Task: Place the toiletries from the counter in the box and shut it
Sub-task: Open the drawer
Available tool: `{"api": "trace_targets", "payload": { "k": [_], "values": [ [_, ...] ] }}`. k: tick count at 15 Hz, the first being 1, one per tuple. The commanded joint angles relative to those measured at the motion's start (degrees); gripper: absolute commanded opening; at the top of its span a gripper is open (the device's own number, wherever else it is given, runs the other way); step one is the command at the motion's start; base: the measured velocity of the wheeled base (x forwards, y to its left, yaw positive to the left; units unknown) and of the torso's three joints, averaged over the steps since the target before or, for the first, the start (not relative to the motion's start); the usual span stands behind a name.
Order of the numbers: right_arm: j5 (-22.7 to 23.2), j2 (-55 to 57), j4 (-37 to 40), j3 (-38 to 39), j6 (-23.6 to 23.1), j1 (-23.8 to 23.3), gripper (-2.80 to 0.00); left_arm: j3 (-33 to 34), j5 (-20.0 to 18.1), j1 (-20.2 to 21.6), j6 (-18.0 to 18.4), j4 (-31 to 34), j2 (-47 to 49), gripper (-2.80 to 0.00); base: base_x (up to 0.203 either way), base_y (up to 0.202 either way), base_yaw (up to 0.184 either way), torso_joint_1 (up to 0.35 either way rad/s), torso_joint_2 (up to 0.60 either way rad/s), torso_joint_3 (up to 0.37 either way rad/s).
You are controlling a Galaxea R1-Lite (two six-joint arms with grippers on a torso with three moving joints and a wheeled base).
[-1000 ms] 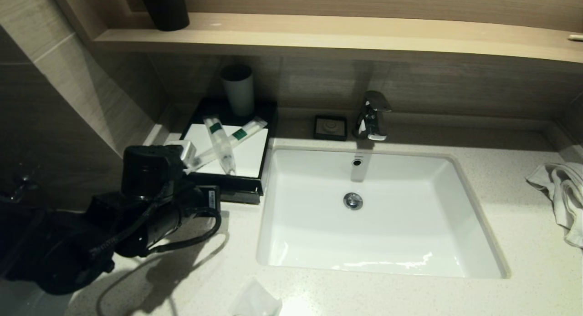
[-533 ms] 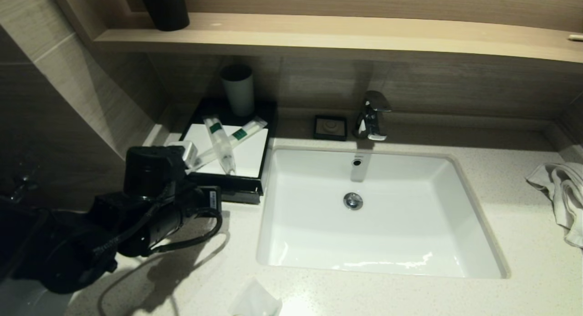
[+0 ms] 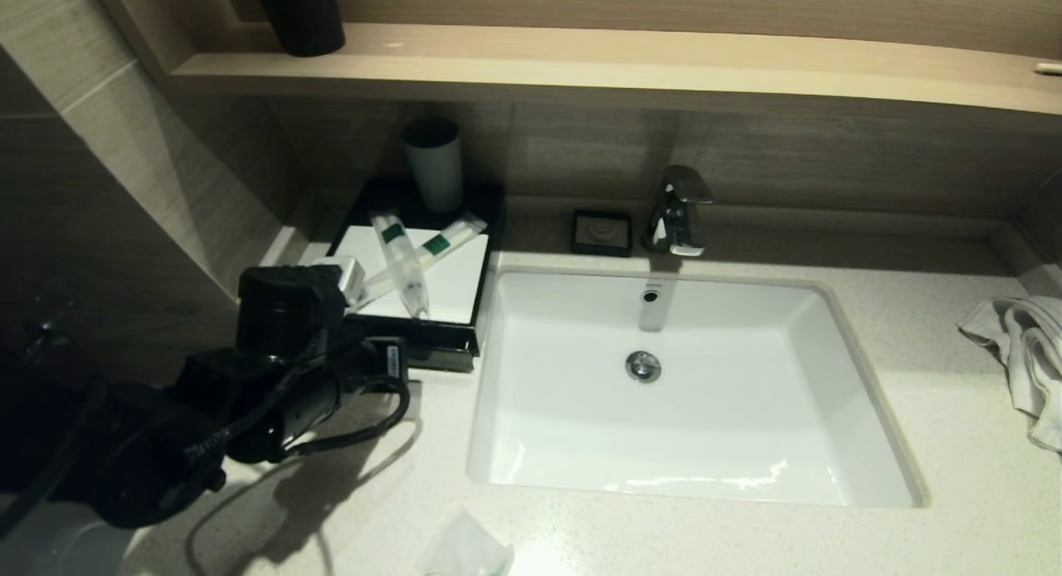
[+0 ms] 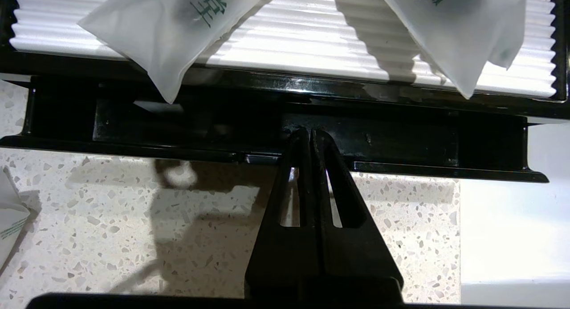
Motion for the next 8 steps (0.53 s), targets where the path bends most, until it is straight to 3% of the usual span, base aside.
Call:
{"api": "trace_targets", "payload": {
  "k": [1,8],
  "values": [
    [0.0,0.0,0.1,0.0,0.0,0.0,-2.80,-0.2,0.5,0.0,0.0,-0.7,1.0,-2.80,0.000,0.000,0.000,0.000,0.00,0.000],
    [0.0,0.0,0.1,0.0,0.0,0.0,-2.80,-0.8,0.6,0.3,0.0,-1.4,1.7,-2.80,0.000,0.000,0.000,0.000,0.00,0.000]
  ]
}}
